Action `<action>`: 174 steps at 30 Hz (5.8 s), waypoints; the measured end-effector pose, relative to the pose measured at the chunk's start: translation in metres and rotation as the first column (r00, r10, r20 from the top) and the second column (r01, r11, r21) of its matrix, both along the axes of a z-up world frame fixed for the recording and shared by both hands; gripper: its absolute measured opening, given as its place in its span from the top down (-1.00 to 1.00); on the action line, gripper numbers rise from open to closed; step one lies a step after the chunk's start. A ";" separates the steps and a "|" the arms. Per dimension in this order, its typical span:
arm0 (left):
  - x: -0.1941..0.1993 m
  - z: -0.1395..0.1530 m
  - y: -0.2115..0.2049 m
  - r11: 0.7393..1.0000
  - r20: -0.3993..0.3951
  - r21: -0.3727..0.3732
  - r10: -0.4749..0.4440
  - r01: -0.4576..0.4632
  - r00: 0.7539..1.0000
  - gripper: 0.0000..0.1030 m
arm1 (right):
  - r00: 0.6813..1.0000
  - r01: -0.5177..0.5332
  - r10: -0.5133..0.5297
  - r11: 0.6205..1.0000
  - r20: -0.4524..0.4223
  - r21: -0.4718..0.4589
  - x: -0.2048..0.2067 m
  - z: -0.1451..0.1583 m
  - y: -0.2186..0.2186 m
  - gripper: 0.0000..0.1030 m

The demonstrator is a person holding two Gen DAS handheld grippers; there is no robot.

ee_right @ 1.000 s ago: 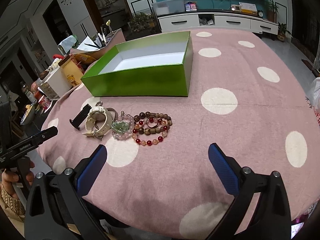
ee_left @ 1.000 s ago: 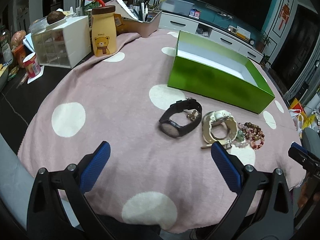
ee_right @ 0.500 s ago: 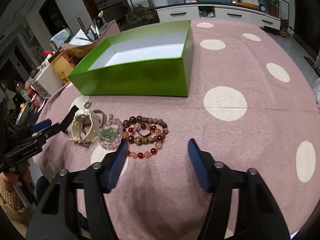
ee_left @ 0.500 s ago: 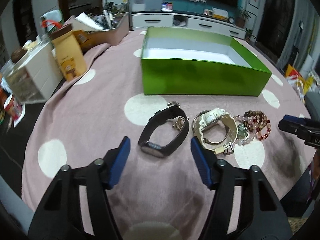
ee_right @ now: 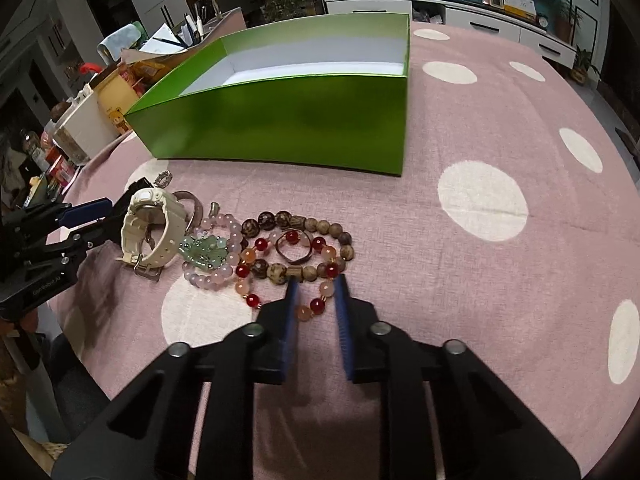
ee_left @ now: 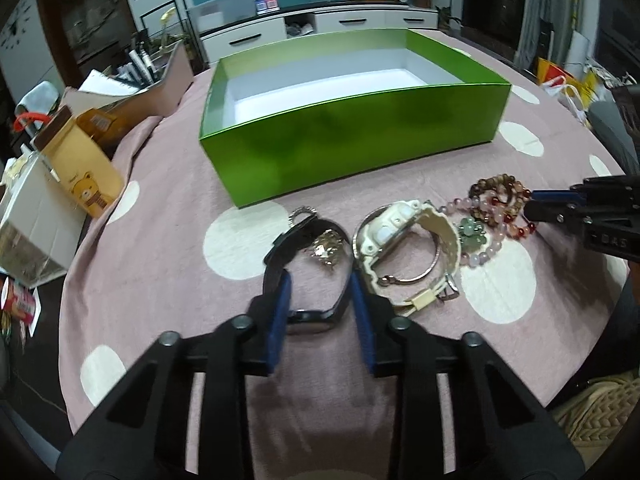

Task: Organize jewelry
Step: 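Move the left tool to the black watch while the right tool approaches the red bead bracelet, then close the left tool on the black watch strap while the right tool grasps the red bead bracelet, then lift the black watch with the left tool while the right tool carries the red bracelet to the green box, then lower both items into the green box and open both tools, then withdraw both open tools from the box back to the jewelry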

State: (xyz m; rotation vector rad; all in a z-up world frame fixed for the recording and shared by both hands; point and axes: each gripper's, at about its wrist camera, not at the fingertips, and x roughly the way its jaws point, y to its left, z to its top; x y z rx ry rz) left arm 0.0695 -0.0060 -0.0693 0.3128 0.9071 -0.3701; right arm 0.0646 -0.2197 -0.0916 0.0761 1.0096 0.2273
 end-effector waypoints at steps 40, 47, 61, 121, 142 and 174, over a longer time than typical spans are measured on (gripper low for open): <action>0.010 0.002 -0.004 0.998 -0.097 -0.032 -0.060 0.057 0.993 0.39 | 0.965 -0.065 0.035 0.992 0.258 0.106 -0.016 0.082 -0.003 0.86; 0.017 0.002 -0.014 0.988 -0.210 -0.001 -0.149 0.152 0.966 0.74 | 0.968 -0.048 0.018 0.992 0.252 0.114 -0.016 0.081 -0.007 0.86; 0.021 -0.005 0.000 0.981 -0.298 0.040 -0.169 0.189 0.940 0.74 | 0.969 -0.043 0.011 0.991 0.246 0.126 -0.017 0.080 -0.007 0.86; 0.105 0.067 0.018 0.942 -0.036 -0.284 0.177 -0.180 0.983 -0.34 | 0.956 0.088 -0.132 0.981 0.261 0.173 0.046 0.081 -0.059 0.18; -0.009 0.030 0.080 0.902 -0.104 -0.297 0.295 -0.313 0.950 -0.39 | 0.983 0.019 -0.055 0.978 0.173 0.205 -0.036 0.060 -0.037 0.18; 0.001 -0.009 0.050 0.953 -0.071 -0.210 0.210 -0.221 0.975 -0.38 | 0.985 -0.160 0.146 0.975 0.097 0.152 -0.028 0.025 0.031 0.31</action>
